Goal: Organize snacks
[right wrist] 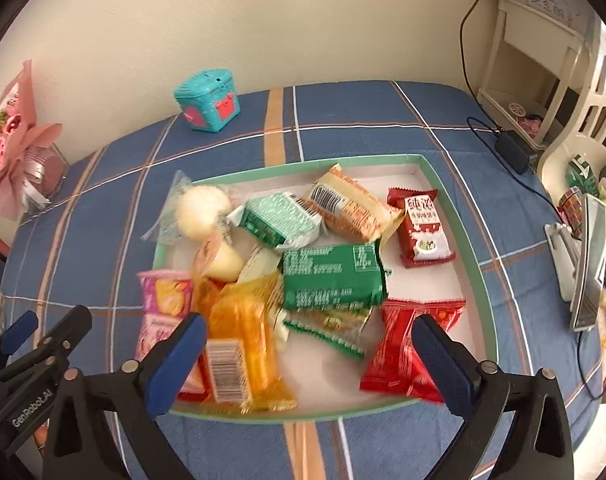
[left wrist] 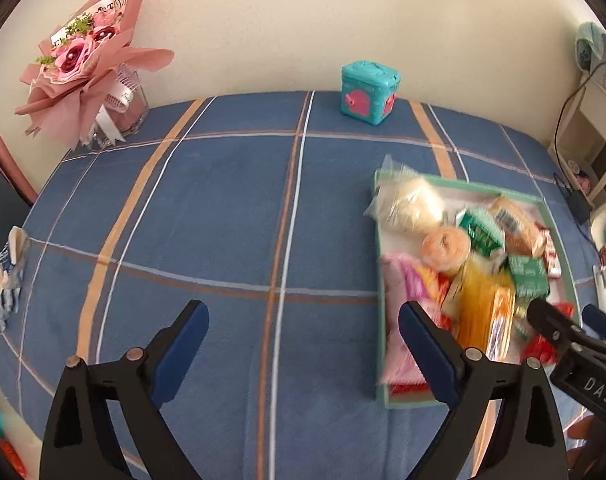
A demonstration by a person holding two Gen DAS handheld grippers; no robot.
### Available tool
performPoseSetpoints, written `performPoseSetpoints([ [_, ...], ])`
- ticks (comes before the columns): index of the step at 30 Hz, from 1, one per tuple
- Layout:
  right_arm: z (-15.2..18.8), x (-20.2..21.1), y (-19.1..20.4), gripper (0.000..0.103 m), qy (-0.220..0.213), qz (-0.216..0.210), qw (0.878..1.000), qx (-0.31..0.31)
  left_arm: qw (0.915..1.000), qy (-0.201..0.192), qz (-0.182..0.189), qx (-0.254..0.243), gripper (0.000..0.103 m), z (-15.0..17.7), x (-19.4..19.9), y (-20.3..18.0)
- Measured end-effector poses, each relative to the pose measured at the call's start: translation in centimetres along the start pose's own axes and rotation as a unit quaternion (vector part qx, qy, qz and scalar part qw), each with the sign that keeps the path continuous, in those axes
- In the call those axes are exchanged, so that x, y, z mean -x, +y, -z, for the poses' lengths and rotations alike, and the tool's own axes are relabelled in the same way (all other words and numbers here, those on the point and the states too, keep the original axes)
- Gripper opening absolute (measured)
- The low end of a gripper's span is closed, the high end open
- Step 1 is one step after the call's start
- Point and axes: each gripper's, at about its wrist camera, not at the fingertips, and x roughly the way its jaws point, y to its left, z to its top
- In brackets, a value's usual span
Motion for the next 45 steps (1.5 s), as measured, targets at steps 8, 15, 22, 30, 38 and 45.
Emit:
performPoseSetpoints([
  [8,3.3,1.7,0.7,0.103,-0.004,-0.008,1.0,0.01,0.9995,0.008,-0.011,-0.027,0.096,3.9,1.9,0.8],
  [15,5.6,3.2,1.1,0.103,-0.015,-0.01,1.0,0.02,0.9998,-0.002,-0.011,-0.016,0.096,4.9,3.3,1.5],
  [22,5.4,3.2,0.7,0.103,-0.02,-0.013,1.0,0.014,0.9998,0.007,0.0,-0.02,0.096,5.0,3.2,1.4],
  [30,5.4,2.7,0.9,0.103,-0.013,-0.016,1.0,0.016,0.9997,0.014,0.003,-0.02,0.096,5.0,3.0,1.4],
  [38,5.5,2.5,1.1,0.103,-0.009,-0.012,1.0,0.02,0.9996,0.02,0.004,-0.018,0.096,5.1,2.8,1.4],
  [45,5.5,2.4,1.3,0.103,-0.008,-0.011,1.0,0.025,0.9996,0.023,-0.011,-0.008,0.096,5.0,2.7,1.8],
])
